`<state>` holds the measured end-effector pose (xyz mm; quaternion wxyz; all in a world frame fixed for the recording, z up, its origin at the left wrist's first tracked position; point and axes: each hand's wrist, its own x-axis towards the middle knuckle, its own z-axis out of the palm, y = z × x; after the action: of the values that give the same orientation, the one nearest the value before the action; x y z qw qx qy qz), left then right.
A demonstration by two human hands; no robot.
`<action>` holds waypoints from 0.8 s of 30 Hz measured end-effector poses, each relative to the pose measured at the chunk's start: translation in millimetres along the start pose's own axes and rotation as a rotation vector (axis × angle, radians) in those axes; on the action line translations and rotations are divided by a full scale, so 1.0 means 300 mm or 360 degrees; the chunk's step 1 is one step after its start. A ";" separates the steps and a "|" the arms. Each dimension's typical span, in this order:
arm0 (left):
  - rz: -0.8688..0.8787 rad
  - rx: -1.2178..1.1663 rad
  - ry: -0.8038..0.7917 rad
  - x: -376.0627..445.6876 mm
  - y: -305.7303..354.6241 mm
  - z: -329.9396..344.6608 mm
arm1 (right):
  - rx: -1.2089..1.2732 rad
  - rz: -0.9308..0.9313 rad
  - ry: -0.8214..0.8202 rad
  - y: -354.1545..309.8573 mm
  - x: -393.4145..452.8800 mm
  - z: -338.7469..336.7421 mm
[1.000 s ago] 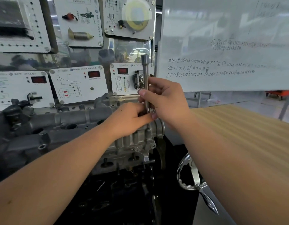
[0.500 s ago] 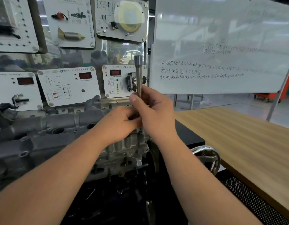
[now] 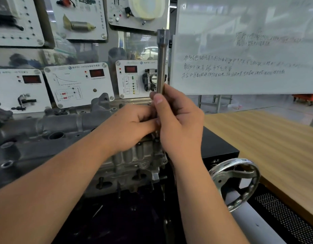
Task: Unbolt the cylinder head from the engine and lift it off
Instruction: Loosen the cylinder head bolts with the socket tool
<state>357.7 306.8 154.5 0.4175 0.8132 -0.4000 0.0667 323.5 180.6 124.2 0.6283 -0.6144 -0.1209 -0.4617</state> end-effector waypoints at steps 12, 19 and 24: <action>-0.0016 -0.0039 0.0040 0.003 0.000 0.010 | -0.0146 -0.0140 -0.0109 -0.026 0.041 -0.043; -0.0036 -0.0086 -0.0013 0.006 -0.007 0.001 | -0.0116 -0.0202 -0.0244 -0.041 0.034 -0.047; 0.0041 -0.0005 0.0017 0.005 -0.009 0.008 | -0.0167 -0.0233 -0.0184 -0.044 0.028 -0.041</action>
<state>360.2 304.9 151.9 0.4200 0.8069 -0.4083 0.0756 313.4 168.4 136.2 0.5519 -0.6615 -0.1771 -0.4758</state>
